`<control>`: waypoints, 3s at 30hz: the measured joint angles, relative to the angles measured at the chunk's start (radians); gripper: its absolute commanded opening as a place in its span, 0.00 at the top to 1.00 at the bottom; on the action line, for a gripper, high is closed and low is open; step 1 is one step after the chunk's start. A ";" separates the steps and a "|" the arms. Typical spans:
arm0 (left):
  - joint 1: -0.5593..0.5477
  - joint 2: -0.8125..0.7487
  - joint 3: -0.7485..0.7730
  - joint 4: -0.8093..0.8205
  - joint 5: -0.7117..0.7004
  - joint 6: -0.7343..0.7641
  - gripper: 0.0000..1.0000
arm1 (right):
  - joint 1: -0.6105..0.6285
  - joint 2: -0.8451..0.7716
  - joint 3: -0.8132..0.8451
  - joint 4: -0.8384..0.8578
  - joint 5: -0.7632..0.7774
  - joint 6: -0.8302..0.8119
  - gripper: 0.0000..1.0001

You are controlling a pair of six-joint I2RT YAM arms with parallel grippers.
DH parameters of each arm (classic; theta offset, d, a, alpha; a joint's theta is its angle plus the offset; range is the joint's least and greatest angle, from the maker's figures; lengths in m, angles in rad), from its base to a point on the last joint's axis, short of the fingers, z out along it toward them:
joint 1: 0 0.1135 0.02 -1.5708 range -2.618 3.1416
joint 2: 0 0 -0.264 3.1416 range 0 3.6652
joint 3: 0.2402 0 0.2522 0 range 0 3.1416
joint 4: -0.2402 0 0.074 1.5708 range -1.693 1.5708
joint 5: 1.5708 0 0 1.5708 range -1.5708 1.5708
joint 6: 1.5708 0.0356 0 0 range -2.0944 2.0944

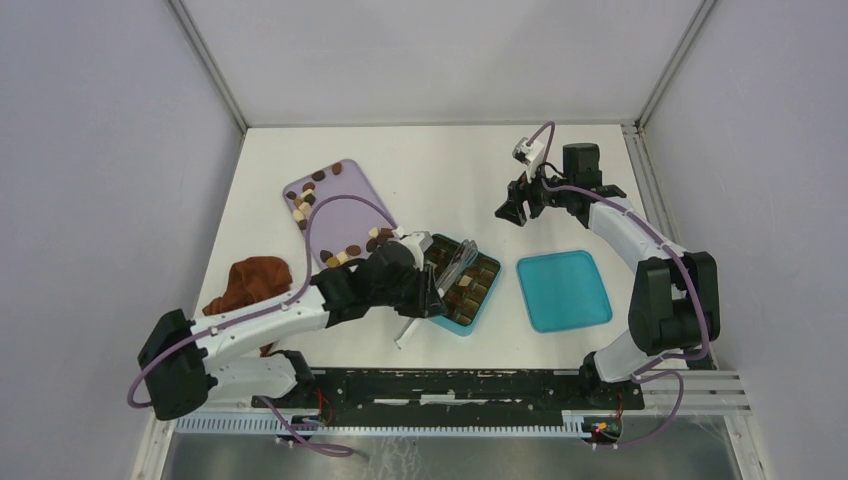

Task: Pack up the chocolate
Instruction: Place the packing box at the center of the board, then pick up the fake chocolate from the plate.

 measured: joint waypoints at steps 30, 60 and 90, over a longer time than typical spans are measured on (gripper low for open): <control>-0.116 0.282 0.214 -0.167 -0.217 0.037 0.57 | 0.000 0.000 -0.001 -0.001 -0.029 -0.014 0.30; 0.389 -0.104 0.307 -0.507 -0.269 0.178 0.56 | 0.000 -0.021 -0.005 -0.021 -0.093 -0.050 0.30; 0.590 0.058 0.288 -0.684 -0.104 0.337 0.57 | 0.000 -0.023 -0.008 -0.021 -0.118 -0.051 0.30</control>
